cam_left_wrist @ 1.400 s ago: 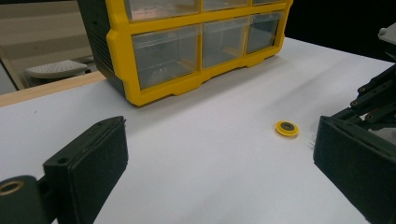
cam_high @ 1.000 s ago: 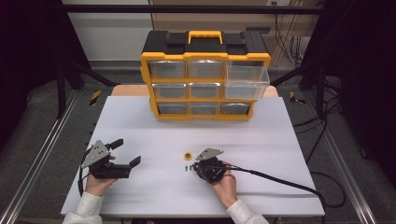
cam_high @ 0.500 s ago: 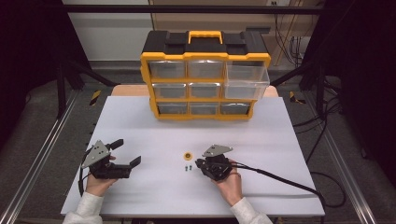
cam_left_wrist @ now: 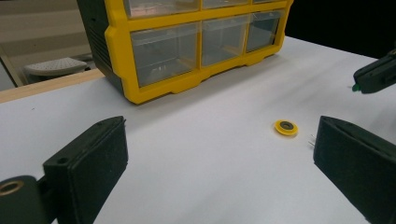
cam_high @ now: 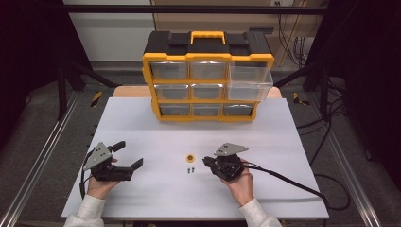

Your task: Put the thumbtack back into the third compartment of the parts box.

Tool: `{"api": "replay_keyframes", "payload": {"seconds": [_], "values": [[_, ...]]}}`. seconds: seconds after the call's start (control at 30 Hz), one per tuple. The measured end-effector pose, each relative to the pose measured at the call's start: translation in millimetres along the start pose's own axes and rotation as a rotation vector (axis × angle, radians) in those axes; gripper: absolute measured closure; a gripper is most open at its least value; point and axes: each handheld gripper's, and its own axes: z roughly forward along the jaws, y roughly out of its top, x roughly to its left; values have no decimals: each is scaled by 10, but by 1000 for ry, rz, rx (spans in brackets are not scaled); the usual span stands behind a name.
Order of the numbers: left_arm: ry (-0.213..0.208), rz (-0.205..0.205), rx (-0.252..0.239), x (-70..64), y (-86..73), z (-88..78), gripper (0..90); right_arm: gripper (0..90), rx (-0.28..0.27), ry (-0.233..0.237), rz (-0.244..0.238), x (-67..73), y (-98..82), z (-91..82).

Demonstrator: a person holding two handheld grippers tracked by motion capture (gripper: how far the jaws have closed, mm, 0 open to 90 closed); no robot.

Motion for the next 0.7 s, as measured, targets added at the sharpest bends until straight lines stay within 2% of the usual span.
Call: {"api": "replay_keyframes", "payload": {"seconds": [0.33,0.7], "values": [[-1,-3,0,-2,0,-2,27,852,-77,-15,4,-86,138,-319],[-2,-6,0,-3,-5,5,27,852,-142,-43,7,-199,256,-570]]}}
